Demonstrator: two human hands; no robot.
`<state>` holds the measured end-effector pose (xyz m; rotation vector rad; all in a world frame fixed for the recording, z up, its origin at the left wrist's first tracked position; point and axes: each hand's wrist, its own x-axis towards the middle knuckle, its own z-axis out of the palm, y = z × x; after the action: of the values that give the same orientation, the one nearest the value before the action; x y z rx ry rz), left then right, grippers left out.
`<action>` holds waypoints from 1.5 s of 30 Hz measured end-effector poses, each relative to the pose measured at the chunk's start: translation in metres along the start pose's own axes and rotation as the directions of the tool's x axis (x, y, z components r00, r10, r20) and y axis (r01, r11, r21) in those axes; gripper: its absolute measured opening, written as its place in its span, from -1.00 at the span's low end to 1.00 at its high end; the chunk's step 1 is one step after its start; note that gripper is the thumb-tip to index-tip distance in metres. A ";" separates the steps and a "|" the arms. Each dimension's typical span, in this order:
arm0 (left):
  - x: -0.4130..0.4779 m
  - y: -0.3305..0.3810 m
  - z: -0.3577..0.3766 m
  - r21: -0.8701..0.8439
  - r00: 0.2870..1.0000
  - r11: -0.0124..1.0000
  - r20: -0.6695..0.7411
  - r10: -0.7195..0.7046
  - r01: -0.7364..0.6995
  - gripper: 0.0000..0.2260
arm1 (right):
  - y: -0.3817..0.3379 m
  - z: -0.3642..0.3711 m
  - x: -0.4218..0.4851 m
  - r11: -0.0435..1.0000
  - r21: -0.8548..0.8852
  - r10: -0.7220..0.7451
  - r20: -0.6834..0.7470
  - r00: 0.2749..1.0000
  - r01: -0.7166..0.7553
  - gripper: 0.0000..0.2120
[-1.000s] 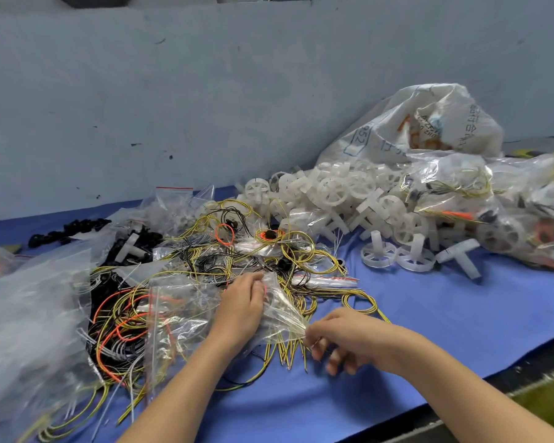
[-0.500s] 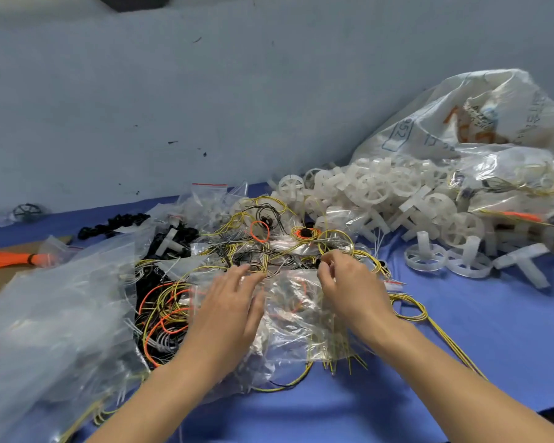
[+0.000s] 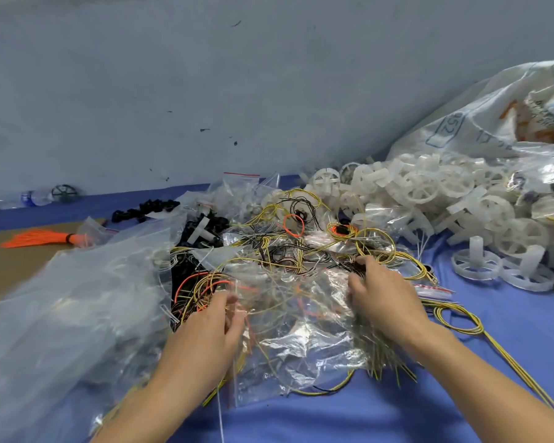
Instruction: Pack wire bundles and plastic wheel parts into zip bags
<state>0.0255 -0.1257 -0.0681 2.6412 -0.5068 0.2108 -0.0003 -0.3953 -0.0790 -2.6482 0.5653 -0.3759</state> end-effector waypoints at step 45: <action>0.005 0.062 0.051 -0.791 0.795 0.140 0.605 0.038 0.595 -0.80 | 0.007 0.020 -0.062 0.817 -0.070 -0.577 -0.113 0.809 0.573 -0.69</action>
<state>0.0103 -0.2018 -0.0883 1.3180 -0.1035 -0.7625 -0.0511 -0.3676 -0.1107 -2.7940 -0.2297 -0.7210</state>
